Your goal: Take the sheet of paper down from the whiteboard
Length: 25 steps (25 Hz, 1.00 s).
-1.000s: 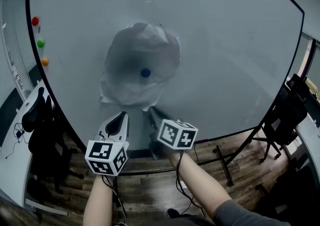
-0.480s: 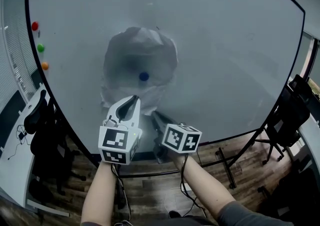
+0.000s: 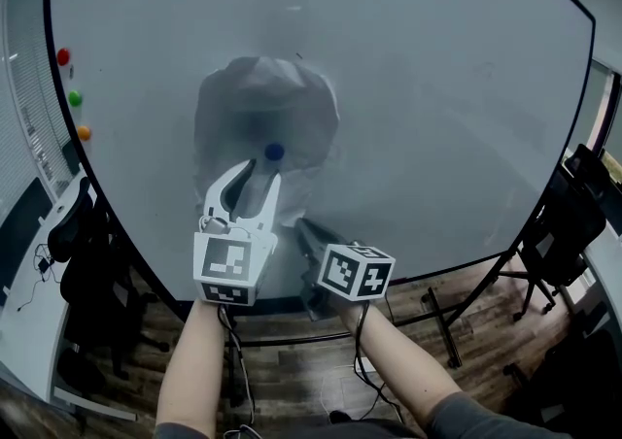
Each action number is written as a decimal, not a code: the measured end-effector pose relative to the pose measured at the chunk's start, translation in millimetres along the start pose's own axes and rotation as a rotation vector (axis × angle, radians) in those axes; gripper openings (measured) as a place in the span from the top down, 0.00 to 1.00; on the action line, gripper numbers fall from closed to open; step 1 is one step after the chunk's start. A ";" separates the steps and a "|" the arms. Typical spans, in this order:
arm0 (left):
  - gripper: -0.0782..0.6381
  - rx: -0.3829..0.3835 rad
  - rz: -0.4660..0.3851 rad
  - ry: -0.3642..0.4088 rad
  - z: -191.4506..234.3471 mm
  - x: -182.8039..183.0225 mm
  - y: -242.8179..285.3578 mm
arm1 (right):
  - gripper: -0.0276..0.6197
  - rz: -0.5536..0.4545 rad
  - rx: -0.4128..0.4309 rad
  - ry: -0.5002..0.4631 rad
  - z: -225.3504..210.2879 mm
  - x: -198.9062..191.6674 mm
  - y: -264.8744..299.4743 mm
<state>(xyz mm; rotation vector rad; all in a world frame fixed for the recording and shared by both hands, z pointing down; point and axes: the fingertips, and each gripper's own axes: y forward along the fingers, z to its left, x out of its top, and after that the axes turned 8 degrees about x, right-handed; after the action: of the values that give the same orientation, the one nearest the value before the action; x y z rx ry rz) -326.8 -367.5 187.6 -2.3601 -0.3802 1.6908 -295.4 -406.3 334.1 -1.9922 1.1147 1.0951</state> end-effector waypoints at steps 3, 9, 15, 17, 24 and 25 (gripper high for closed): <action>0.68 0.018 -0.001 0.039 -1.4 1.5 8.1 | 0.92 0.003 0.007 0.004 -1.0 0.0 0.8; 0.68 0.070 -0.002 0.097 -2.2 1.7 22.6 | 0.92 0.007 0.024 0.015 -4.1 -0.4 2.2; 0.66 0.088 -0.044 0.136 -8.2 1.1 23.3 | 0.92 0.016 0.041 0.018 -3.8 -1.7 4.5; 0.66 0.103 -0.057 0.150 -8.8 4.6 25.4 | 0.92 0.017 0.043 0.021 -4.6 -2.3 5.3; 0.69 0.227 -0.019 0.260 -2.2 3.8 30.7 | 0.92 0.021 0.049 0.019 -4.2 -2.9 6.6; 0.69 0.233 -0.022 0.247 -2.1 3.8 30.9 | 0.92 0.021 0.047 0.019 -4.8 -2.5 6.0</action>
<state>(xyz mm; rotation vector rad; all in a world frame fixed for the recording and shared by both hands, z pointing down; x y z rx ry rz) -321.0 -395.4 175.0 -2.3416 -0.1566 1.3309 -299.7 -412.0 338.0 -1.9626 1.1631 1.0522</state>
